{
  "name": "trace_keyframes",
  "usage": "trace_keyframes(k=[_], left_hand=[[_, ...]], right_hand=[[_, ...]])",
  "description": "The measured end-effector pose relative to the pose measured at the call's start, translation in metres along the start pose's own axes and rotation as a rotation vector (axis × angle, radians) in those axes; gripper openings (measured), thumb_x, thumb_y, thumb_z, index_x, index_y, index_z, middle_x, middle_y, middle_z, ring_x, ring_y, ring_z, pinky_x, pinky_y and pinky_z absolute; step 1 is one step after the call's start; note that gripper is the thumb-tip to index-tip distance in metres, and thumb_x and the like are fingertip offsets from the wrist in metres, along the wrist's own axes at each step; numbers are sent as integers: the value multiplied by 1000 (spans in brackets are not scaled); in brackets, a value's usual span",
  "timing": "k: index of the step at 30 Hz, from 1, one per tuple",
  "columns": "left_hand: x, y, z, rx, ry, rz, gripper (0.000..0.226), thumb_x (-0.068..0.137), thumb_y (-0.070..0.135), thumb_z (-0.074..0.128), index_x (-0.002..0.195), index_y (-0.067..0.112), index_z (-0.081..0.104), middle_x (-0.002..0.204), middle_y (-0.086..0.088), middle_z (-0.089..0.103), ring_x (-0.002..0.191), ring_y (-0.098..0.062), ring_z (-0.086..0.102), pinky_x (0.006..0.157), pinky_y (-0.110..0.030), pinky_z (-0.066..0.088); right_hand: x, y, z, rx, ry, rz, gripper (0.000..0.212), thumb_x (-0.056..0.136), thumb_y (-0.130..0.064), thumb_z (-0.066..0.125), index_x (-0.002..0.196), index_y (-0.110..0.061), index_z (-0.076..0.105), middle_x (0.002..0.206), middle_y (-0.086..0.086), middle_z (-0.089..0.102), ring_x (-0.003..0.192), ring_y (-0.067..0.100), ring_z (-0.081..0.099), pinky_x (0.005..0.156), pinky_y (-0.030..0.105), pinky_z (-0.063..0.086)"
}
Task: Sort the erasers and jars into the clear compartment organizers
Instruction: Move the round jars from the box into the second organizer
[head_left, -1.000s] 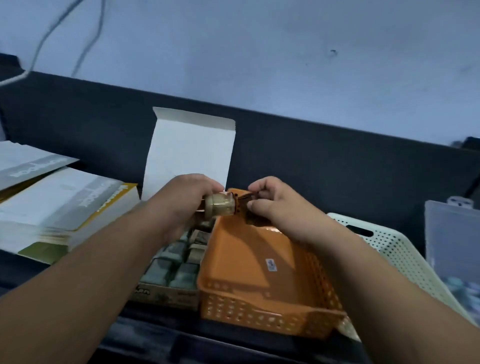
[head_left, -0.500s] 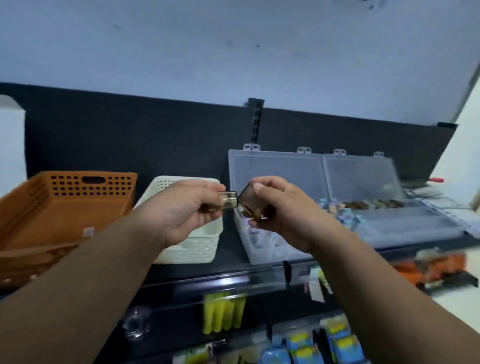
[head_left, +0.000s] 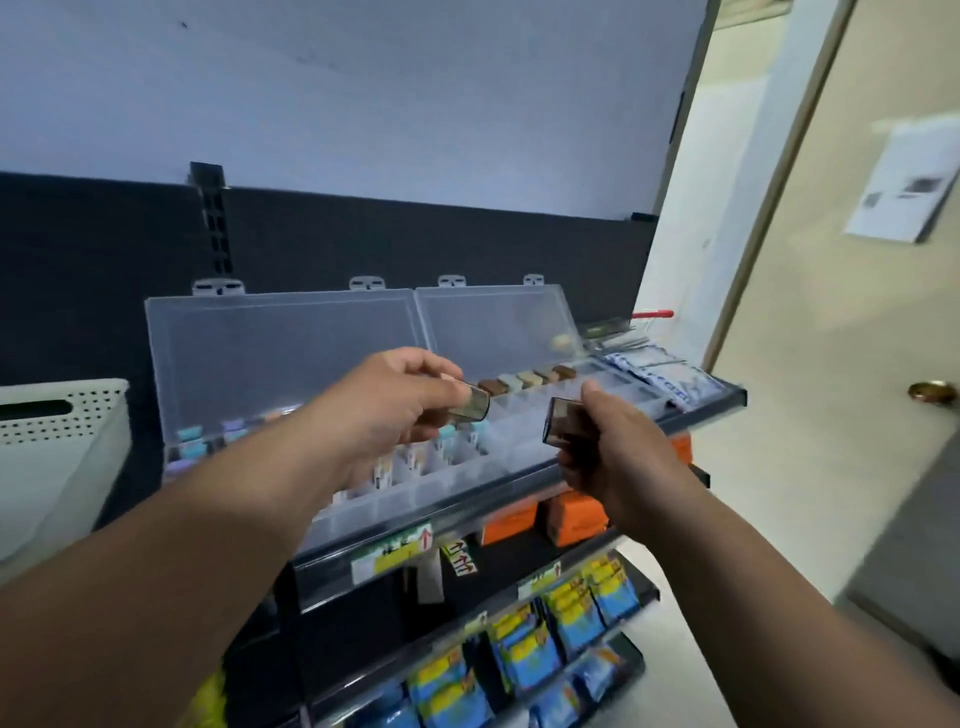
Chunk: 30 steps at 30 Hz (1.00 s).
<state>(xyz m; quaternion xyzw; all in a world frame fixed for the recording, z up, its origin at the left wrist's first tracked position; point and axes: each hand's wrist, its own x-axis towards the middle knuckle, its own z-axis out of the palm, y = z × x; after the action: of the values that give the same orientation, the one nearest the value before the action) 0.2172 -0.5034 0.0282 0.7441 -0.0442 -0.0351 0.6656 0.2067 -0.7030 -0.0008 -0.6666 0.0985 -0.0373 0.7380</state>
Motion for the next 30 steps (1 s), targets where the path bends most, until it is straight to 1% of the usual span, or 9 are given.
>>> trace_keyframes(k=[2, 5, 9, 15, 20, 22, 24, 26, 30], left_hand=[[25, 4, 14, 12, -31, 13, 20, 81, 3, 71, 97, 12, 64, 97, -17, 69, 79, -22, 62, 70, -29, 53], [63, 11, 33, 43, -56, 57, 28, 79, -2, 71, 103, 9, 62, 89, -13, 68, 67, -18, 63, 56, -20, 55], [122, 17, 58, 142, -78, 99, 30, 75, 7, 77, 99, 19, 65, 92, -6, 68, 76, -23, 64, 83, -45, 55], [198, 24, 99, 368, -100, 194, 43, 72, 19, 81, 110, 23, 59, 99, 7, 61, 91, -12, 61, 75, -25, 48], [242, 20, 139, 495, -67, 198, 42, 74, 16, 79, 109, 23, 56, 88, 14, 58, 72, -2, 60, 65, -20, 50], [259, 19, 154, 541, -35, 198, 42, 75, 16, 78, 109, 25, 55, 89, 14, 58, 74, -5, 63, 72, -28, 54], [274, 15, 166, 582, 5, 193, 42, 75, 18, 78, 110, 27, 56, 96, 10, 61, 83, -14, 66, 81, -36, 57], [290, 10, 180, 595, 44, 188, 42, 74, 20, 79, 109, 29, 57, 102, 6, 62, 87, -14, 64, 82, -37, 57], [319, 2, 208, 651, 111, 110, 46, 74, 22, 79, 113, 31, 57, 104, 6, 61, 90, -14, 62, 79, -37, 58]], right_hand=[[20, -1, -17, 5, -2, 8, 14, 100, -27, 47, 95, -14, 52, 82, 9, 58, 62, 19, 55, 56, 28, 41], [52, -7, -36, -43, -21, -38, 12, 93, -7, 49, 104, -11, 52, 91, 11, 58, 76, 22, 55, 63, 31, 45], [101, -24, -59, -186, -25, -114, 25, 88, 4, 53, 105, -14, 56, 104, 14, 60, 91, 28, 58, 77, 33, 54], [172, -39, -99, -536, 76, -235, 37, 86, -8, 66, 115, -23, 49, 109, 6, 63, 94, 29, 64, 85, 41, 55], [236, -43, -131, -722, 82, -324, 45, 82, -16, 74, 120, -26, 52, 116, 0, 61, 96, 18, 62, 70, 21, 48], [266, -45, -141, -836, 64, -365, 51, 83, -19, 74, 129, -25, 52, 123, -2, 59, 99, 17, 61, 66, 15, 45], [292, -47, -148, -916, 30, -421, 53, 83, -23, 74, 131, -25, 51, 124, -4, 58, 100, 15, 59, 73, 16, 44], [318, -47, -155, -931, -40, -452, 53, 82, -25, 75, 130, -25, 52, 117, -6, 58, 98, 12, 57, 80, 19, 42], [368, -49, -168, -1017, -242, -494, 47, 78, -31, 78, 119, -29, 57, 110, -10, 60, 92, 8, 58, 81, 23, 44]])
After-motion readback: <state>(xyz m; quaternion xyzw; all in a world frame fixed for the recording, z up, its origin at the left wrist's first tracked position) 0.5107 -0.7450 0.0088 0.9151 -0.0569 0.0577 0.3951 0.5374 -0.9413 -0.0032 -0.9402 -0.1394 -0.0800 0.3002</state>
